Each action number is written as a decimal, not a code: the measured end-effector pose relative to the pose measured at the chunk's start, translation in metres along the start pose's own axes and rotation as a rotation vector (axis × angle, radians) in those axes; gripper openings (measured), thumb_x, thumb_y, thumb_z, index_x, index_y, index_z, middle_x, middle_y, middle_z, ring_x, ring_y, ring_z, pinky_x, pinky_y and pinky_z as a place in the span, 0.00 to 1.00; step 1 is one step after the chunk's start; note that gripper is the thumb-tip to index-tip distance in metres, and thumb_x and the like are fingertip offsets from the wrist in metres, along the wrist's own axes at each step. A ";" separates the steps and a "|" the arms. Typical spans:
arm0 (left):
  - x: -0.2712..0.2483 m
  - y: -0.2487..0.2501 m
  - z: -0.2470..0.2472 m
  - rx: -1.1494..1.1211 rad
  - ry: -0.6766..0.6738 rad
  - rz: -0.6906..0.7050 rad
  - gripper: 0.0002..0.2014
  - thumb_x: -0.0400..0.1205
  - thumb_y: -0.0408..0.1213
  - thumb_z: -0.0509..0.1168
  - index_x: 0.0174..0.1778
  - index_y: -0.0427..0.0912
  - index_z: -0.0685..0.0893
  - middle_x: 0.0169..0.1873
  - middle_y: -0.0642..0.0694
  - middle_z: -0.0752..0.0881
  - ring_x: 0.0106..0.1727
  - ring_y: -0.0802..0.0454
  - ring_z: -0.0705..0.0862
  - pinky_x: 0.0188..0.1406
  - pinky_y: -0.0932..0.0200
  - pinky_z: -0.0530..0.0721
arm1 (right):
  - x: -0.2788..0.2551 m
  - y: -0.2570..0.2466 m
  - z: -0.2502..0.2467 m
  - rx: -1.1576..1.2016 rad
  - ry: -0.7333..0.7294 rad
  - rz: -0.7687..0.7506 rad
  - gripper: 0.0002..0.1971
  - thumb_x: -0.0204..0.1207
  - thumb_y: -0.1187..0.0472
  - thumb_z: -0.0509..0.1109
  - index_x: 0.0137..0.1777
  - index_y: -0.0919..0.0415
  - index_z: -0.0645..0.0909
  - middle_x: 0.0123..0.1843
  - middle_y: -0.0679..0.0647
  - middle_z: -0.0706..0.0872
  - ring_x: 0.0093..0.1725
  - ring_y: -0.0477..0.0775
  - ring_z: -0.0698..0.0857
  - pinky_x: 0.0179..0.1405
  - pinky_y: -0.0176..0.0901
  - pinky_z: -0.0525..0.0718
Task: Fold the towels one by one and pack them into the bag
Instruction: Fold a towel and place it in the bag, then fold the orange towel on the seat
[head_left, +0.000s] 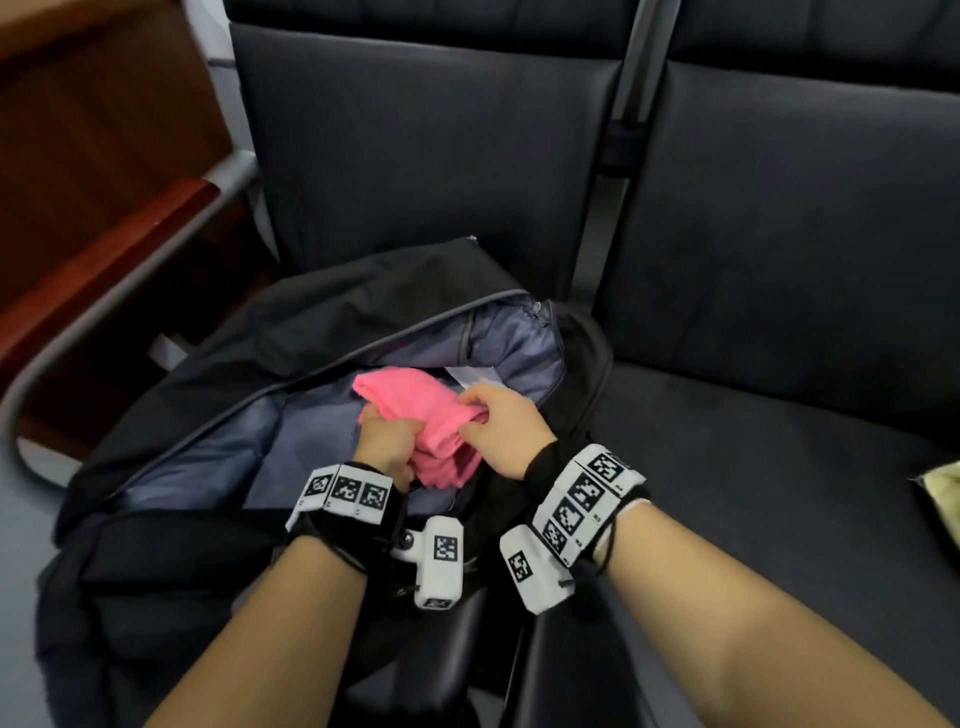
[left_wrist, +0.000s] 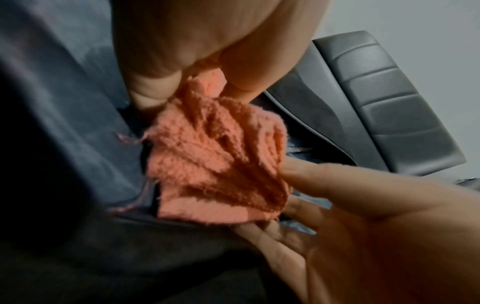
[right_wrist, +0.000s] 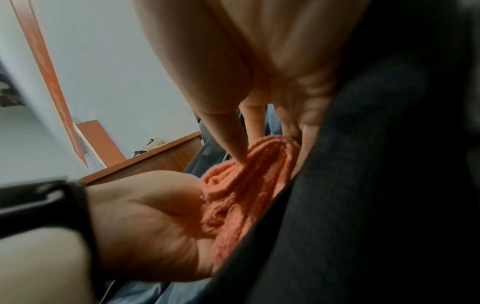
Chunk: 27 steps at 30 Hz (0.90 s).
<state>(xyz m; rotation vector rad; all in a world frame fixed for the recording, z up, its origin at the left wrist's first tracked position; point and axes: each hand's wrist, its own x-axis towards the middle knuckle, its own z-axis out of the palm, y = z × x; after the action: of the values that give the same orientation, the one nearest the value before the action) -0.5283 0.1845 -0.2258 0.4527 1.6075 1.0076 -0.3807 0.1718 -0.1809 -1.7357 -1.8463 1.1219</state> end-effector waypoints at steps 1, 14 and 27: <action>0.004 0.002 0.004 0.028 0.005 -0.006 0.25 0.81 0.19 0.61 0.76 0.35 0.72 0.64 0.25 0.83 0.60 0.28 0.87 0.61 0.24 0.83 | 0.000 0.001 -0.002 -0.004 0.018 0.004 0.21 0.77 0.67 0.67 0.71 0.60 0.81 0.70 0.60 0.82 0.70 0.59 0.80 0.71 0.42 0.72; 0.015 0.008 0.029 0.183 -0.079 0.114 0.29 0.84 0.17 0.56 0.80 0.42 0.70 0.71 0.31 0.80 0.65 0.28 0.84 0.65 0.31 0.82 | -0.015 0.012 -0.007 -0.136 -0.016 -0.062 0.20 0.80 0.67 0.63 0.72 0.67 0.76 0.87 0.55 0.58 0.84 0.55 0.62 0.81 0.40 0.60; -0.137 0.026 0.095 0.348 -0.021 0.694 0.16 0.75 0.19 0.64 0.55 0.39 0.85 0.48 0.43 0.85 0.51 0.49 0.83 0.58 0.56 0.81 | -0.166 0.063 -0.128 0.093 0.417 -0.167 0.15 0.75 0.69 0.70 0.60 0.57 0.87 0.54 0.51 0.89 0.53 0.47 0.86 0.61 0.40 0.82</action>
<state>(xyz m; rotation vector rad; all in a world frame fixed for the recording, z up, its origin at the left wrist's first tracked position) -0.4048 0.1324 -0.1237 1.3172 1.6416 1.2127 -0.2163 0.0468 -0.1078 -1.5843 -1.6174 0.7041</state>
